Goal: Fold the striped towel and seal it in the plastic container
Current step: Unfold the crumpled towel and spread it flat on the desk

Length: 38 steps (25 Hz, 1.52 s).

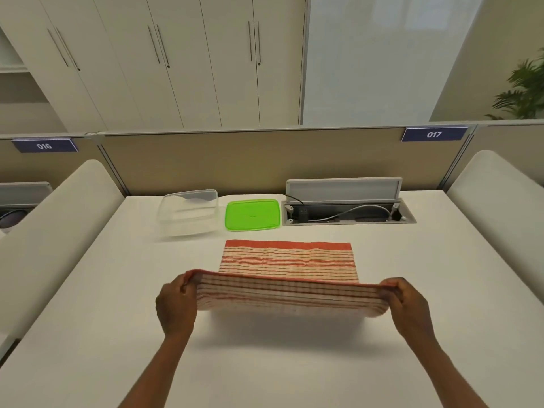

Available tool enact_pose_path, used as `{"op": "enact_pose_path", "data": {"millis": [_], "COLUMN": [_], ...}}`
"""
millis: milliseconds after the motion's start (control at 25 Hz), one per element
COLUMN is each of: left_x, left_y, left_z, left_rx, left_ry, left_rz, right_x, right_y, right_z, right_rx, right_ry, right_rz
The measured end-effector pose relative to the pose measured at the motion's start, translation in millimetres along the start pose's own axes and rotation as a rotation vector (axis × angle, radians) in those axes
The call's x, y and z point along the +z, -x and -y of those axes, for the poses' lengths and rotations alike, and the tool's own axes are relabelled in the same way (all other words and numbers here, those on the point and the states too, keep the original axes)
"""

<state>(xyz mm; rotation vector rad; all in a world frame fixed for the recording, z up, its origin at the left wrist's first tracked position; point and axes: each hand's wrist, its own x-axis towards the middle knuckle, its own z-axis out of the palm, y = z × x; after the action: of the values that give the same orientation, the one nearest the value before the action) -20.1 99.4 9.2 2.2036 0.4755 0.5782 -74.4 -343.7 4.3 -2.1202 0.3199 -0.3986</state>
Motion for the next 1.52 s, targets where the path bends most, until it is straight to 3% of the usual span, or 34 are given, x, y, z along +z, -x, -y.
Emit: {"op": "enact_pose_path", "data": {"millis": [560,1040,1280,1520], "left_x": [81,162,174,178], "left_y": [-100,-157,-155,-160], "left_z": [0,18,24,19], "left_rx": [-0.087,-0.224,-0.310,-0.281], "left_ry": [-0.136,-0.141,-0.121,-0.137], "left_rz": [0.383,0.454,0.415,0.389], "right_x": [53,107,122,122], "right_y": [-95,-176,-179,-184], "right_z": [-5,-43,-55,-56], "right_rx": [0.159,0.292,0.343,0.343], "right_ry": [0.192,0.262,0.296,0.309], "right_rz": [-0.029,0.038,0.029,0.022]}}
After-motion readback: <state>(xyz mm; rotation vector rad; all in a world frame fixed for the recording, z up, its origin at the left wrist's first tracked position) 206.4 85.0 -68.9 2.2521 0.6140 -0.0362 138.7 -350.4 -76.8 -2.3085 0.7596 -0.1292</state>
